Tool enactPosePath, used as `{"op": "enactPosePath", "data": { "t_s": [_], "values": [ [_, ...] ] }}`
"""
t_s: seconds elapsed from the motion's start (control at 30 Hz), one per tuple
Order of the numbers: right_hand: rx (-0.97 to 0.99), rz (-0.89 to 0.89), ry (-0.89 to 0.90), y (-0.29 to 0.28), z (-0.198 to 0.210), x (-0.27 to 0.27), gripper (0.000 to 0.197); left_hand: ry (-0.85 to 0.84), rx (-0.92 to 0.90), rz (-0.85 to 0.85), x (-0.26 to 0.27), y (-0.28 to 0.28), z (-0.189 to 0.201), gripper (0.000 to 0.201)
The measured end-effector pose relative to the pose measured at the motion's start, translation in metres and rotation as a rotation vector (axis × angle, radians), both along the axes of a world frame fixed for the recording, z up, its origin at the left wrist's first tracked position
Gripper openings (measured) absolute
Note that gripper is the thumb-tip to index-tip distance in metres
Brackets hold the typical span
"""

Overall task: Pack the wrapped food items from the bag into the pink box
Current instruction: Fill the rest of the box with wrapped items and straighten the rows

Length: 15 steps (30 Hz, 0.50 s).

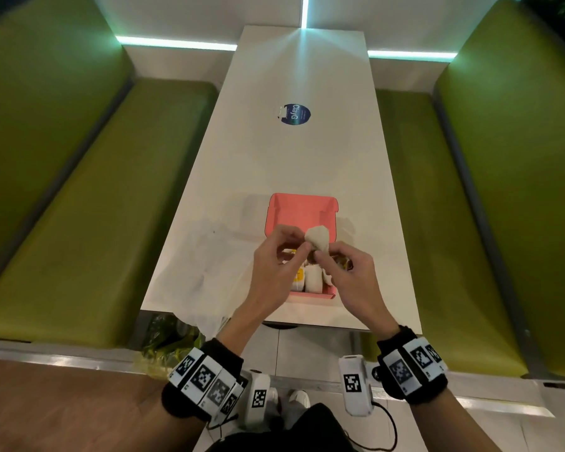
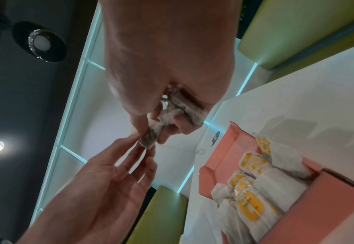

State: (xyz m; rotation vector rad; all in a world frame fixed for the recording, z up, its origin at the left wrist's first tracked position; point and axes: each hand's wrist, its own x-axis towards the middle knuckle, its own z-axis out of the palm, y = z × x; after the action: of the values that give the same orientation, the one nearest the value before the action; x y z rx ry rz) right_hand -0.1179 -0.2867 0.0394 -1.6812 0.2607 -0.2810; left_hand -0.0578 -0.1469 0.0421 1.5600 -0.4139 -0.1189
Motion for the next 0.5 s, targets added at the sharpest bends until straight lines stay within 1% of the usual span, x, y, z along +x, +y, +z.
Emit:
{"op": "enactPosePath", "data": {
  "t_s": [0.13,0.27,0.33,0.43,0.5],
  "values": [
    [-0.087,-0.01,0.073,0.001,-0.011,-0.005,0.013,-0.016,0.01,0.062,-0.001,0.002,-0.004,0.013],
    [-0.153,-0.053,0.102,-0.003,-0.012,-0.009,0.012,-0.083,0.096,0.069,0.002,0.006,-0.009,0.032],
    [-0.173,-0.055,0.104,-0.005,-0.009,-0.009,0.011,-0.154,0.174,0.04,0.004,0.008,-0.014,0.032],
    [-0.217,-0.009,0.099,-0.007,0.004,-0.009,0.011,-0.284,0.291,-0.066,0.004,0.011,-0.021,0.022],
    [-0.28,0.034,0.098,-0.011,0.017,-0.008,0.012,-0.308,0.322,-0.131,0.003,0.015,-0.026,0.022]
  ]
}}
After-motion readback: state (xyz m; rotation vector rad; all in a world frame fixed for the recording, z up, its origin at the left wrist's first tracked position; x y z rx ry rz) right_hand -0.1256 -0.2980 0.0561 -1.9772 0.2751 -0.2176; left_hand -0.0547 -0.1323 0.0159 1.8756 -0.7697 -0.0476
